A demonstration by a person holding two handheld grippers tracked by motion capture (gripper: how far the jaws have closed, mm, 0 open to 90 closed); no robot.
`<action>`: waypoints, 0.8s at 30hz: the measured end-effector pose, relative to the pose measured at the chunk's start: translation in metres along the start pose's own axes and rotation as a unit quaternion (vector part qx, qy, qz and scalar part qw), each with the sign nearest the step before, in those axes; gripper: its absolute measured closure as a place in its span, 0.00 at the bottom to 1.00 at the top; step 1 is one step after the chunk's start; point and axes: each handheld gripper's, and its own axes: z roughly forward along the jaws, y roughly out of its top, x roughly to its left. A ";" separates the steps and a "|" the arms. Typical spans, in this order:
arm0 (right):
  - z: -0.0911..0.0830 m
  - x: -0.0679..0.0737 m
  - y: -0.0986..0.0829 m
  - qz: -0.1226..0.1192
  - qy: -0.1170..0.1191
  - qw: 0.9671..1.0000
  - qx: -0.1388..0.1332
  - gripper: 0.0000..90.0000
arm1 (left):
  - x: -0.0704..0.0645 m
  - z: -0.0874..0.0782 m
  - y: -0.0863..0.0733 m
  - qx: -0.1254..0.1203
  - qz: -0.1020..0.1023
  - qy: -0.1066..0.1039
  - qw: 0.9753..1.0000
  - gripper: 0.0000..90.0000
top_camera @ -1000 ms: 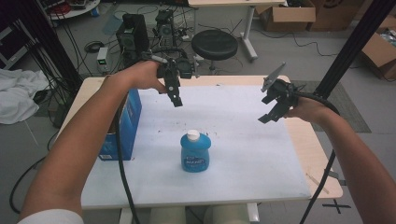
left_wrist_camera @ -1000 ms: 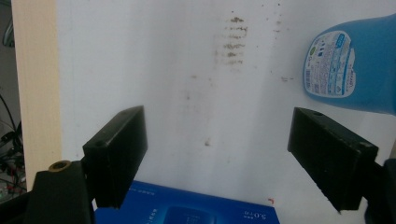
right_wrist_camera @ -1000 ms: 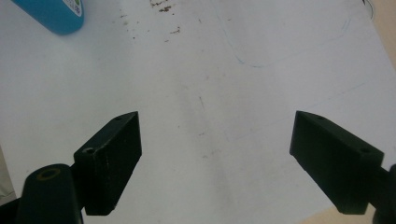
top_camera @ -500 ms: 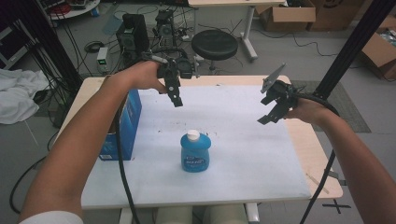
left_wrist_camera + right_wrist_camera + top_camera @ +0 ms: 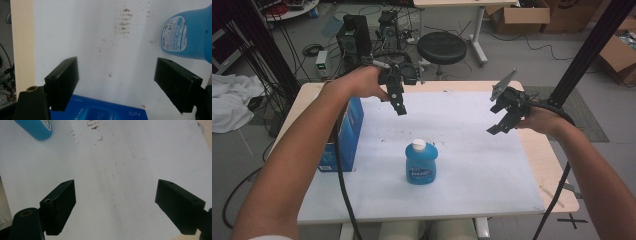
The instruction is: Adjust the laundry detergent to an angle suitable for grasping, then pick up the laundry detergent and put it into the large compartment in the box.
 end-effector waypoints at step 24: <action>0.001 0.004 0.003 -0.003 0.004 1.000 0.000 0.18 | -0.011 -0.013 0.000 -0.012 -0.008 -0.008 1.000 0.22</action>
